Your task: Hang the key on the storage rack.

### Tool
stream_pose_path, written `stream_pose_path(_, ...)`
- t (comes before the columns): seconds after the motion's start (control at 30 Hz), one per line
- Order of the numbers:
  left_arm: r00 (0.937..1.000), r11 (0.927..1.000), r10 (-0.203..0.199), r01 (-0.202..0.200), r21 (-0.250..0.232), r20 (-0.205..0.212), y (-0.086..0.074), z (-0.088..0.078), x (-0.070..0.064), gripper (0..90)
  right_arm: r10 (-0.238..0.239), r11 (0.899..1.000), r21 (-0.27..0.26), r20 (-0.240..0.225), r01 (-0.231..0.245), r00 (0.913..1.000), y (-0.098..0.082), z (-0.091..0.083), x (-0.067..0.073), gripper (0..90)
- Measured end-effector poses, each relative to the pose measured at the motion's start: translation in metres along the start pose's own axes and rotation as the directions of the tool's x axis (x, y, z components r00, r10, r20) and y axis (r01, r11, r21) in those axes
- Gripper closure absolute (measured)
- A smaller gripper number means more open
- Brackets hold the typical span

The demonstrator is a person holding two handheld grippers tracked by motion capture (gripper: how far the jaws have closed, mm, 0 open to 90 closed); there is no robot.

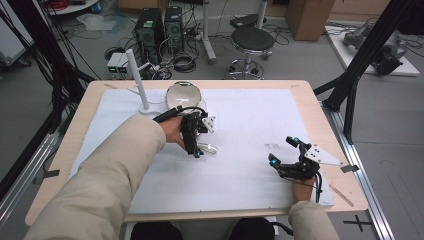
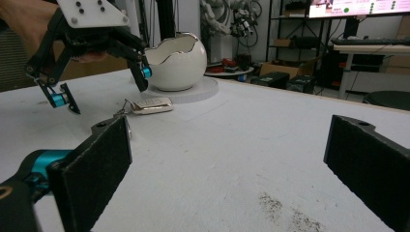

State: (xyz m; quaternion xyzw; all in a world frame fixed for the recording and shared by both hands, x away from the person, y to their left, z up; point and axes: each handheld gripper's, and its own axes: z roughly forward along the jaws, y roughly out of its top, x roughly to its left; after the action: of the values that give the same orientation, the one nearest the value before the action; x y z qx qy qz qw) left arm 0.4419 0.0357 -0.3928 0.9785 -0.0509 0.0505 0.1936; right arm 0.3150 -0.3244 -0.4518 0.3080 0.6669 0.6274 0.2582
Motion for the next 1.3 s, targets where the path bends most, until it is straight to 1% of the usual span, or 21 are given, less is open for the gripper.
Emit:
stream_pose_path(0.07, 1.0000, 1.0000, -0.001, 0.001, 0.006, 0.002, 0.000, 0.003, 0.000, 1.7, 0.001, 1.000, 0.001, 0.000, -0.001, 1.0000, 0.000, 0.000, 0.000, 2.1)
stream_pose_path(0.13, 0.9999, 0.9999, 0.002, -0.002, 0.010, 0.016, 0.000, 0.004, 0.000, 2.2, 0.000, 1.000, -0.001, 0.001, 0.000, 1.0000, 0.000, 0.000, 0.000, 2.1)
stream_pose_path(0.2, 0.9996, 0.9998, 0.011, -0.012, 0.014, 0.025, 0.001, 0.006, 0.001, 5.4, 0.001, 1.000, 0.000, 0.001, -0.001, 1.0000, 0.000, 0.000, 0.000, 2.1)
stream_pose_path(0.23, 0.9996, 0.9998, 0.014, -0.015, 0.015, 0.026, 0.001, 0.006, 0.001, 8.8, 0.001, 1.000, 0.001, 0.000, -0.001, 1.0000, 0.000, 0.000, 0.000, 2.1)
stream_pose_path(0.37, 0.9996, 0.9994, 0.008, -0.009, 0.035, 0.027, 0.000, 0.009, 0.001, 10.6, 0.001, 1.000, 0.001, 0.000, -0.001, 1.0000, 0.000, 0.000, 0.000, 2.1)
stream_pose_path(0.4, 0.9994, 0.9993, 0.008, -0.010, 0.036, 0.034, 0.000, 0.010, 0.001, 15.6, 0.001, 1.000, 0.000, 0.001, -0.001, 1.0000, 0.000, 0.000, 0.000, 2.1)
stream_pose_path(0.43, 0.9994, 0.9991, 0.016, -0.017, 0.038, 0.030, 0.000, 0.010, 0.001, 17.1, -0.001, 1.000, 0.000, 0.000, 0.001, 1.0000, 0.000, 0.000, 0.000, 2.1)
stream_pose_path(0.47, 0.9993, 0.9990, 0.013, -0.014, 0.042, 0.034, 0.000, 0.011, 0.002, 17.1, -0.001, 1.000, 0.000, 0.000, 0.001, 1.0000, 0.000, 0.000, 0.000, 2.1)
stream_pose_path(0.5, 0.9994, 0.9990, 0.001, -0.003, 0.045, 0.036, 0.000, 0.011, 0.002, 21.0, 0.000, 1.000, 0.000, 0.000, 0.000, 1.0000, 0.000, 0.000, 0.000, 2.1)
stream_pose_path(0.53, 0.9992, 0.9989, 0.006, -0.008, 0.045, 0.040, -0.001, 0.011, 0.002, 21.0, 0.002, 1.000, 0.002, 0.001, -0.002, 1.0000, 0.000, 0.000, 0.000, 2.1)
stream_pose_path(0.57, 0.9990, 0.9989, 0.006, -0.008, 0.047, 0.044, -0.001, 0.011, 0.002, 26.0, 0.001, 1.000, 0.001, 0.000, -0.001, 1.0000, 0.000, 0.000, 0.000, 2.1)
stream_pose_path(0.6, 0.9990, 0.9986, 0.001, -0.003, 0.052, 0.045, -0.001, 0.011, 0.002, 28.4, -0.001, 1.000, 0.000, 0.000, 0.001, 1.0000, 0.000, 0.000, 0.000, 2.1)
stream_pose_path(0.63, 0.9991, 0.9983, -0.003, 0.000, 0.058, 0.043, -0.002, 0.012, 0.003, 28.4, -0.001, 1.000, 0.000, 0.000, 0.001, 1.0000, 0.000, 0.000, 0.000, 2.1)
stream_pose_path(0.67, 0.9990, 0.9979, -0.003, 0.000, 0.065, 0.044, -0.002, 0.012, 0.003, 33.6, 0.000, 1.000, 0.000, 0.000, 0.000, 1.0000, 0.000, 0.000, 0.000, 2.1)
stream_pose_path(0.87, 0.9995, 0.9946, -0.015, 0.012, 0.103, 0.027, -0.003, 0.011, 0.005, 39.3, 0.002, 1.000, 0.001, 0.000, -0.002, 1.0000, 0.000, 0.000, 0.000, 2.1)
stream_pose_path(0.93, 0.9995, 0.9937, -0.018, 0.015, 0.111, 0.024, -0.002, 0.011, 0.006, 44.5, 0.004, 1.000, 0.000, 0.001, -0.004, 1.0000, 0.000, 0.000, 0.000, 2.1)
stream_pose_path(1.03, 0.9996, 0.9925, -0.020, 0.017, 0.121, 0.019, -0.002, 0.010, 0.007, 46.5, 0.001, 1.000, 0.001, 0.000, -0.001, 1.0000, 0.000, 0.000, 0.000, 2.1)
stream_pose_path(1.07, 0.9995, 0.9919, -0.021, 0.018, 0.126, 0.023, -0.002, 0.010, 0.007, 49.7, 0.002, 1.000, 0.001, 0.001, -0.002, 1.0000, 0.000, 0.000, 0.000, 2.1)
stream_pose_path(1.2, 0.9993, 0.9905, -0.027, 0.023, 0.136, 0.025, -0.002, 0.011, 0.008, 55.5, -0.001, 1.000, 0.000, 0.000, 0.001, 1.0000, 0.000, 0.000, 0.000, 2.1)
stream_pose_path(1.23, 0.9994, 0.9903, -0.025, 0.022, 0.137, 0.024, -0.002, 0.011, 0.008, 55.5, -0.001, 1.000, 0.000, 0.000, 0.001, 1.0000, 0.000, 0.000, 0.000, 2.1)
stream_pose_path(1.3, 0.9993, 0.9899, -0.024, 0.020, 0.141, 0.029, -0.002, 0.011, 0.008, 61.6, 0.001, 1.000, 0.001, 0.000, -0.001, 1.0000, 0.000, 0.000, 0.000, 2.1)
